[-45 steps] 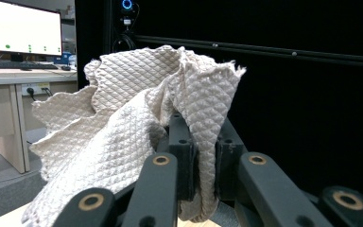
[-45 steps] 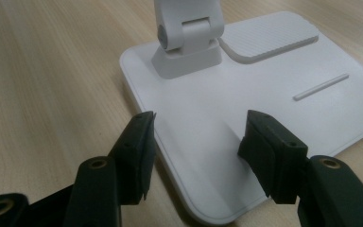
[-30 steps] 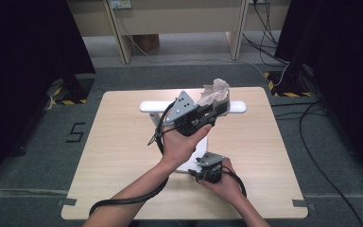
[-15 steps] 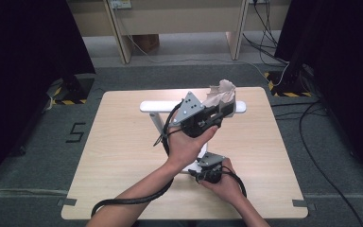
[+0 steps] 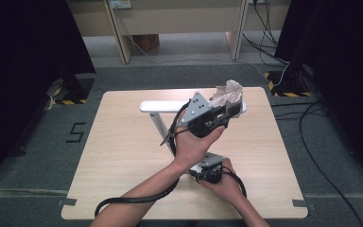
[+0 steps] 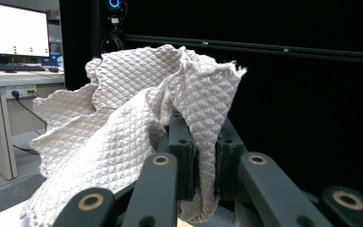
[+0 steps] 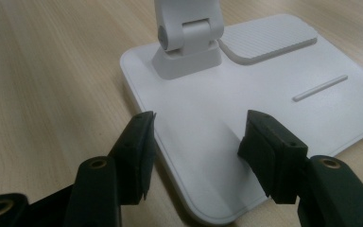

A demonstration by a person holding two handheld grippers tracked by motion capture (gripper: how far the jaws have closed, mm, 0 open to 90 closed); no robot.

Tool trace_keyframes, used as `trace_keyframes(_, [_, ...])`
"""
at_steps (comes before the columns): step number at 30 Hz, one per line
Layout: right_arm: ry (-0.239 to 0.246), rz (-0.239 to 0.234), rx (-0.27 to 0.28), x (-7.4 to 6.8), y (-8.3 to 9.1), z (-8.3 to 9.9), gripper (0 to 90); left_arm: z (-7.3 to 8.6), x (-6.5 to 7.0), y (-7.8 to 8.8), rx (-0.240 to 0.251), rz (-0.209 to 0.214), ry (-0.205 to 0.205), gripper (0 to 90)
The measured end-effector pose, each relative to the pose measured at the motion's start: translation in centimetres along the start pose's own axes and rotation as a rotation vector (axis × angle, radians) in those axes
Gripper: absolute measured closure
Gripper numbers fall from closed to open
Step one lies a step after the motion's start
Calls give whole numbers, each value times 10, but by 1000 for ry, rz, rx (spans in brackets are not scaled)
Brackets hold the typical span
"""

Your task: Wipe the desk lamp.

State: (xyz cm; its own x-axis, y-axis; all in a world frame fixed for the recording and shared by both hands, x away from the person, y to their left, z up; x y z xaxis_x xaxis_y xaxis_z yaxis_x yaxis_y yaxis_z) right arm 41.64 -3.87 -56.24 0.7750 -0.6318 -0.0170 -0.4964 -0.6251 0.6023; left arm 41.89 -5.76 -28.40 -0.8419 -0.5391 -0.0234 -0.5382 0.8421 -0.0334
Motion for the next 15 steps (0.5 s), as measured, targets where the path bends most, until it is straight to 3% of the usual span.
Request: trace_keyframes(15, [-1,-1,4,0,0,1,449,2,9,-11,-5,17,2,812])
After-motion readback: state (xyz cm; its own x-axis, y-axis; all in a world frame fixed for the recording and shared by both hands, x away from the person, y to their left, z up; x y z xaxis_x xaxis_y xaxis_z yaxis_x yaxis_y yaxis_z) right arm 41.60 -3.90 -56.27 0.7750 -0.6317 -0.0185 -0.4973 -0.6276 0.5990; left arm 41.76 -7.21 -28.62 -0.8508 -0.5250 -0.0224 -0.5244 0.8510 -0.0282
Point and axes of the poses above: each handheld gripper's, and its own axes: y roughly backward along the jaws, z roughly out of its underside, x roughly to its right, the point moved 8 cm from there along -y, roughly forward along the jaws, and after that the axes turned 8 degrees about -y, right-handed, at the moved point
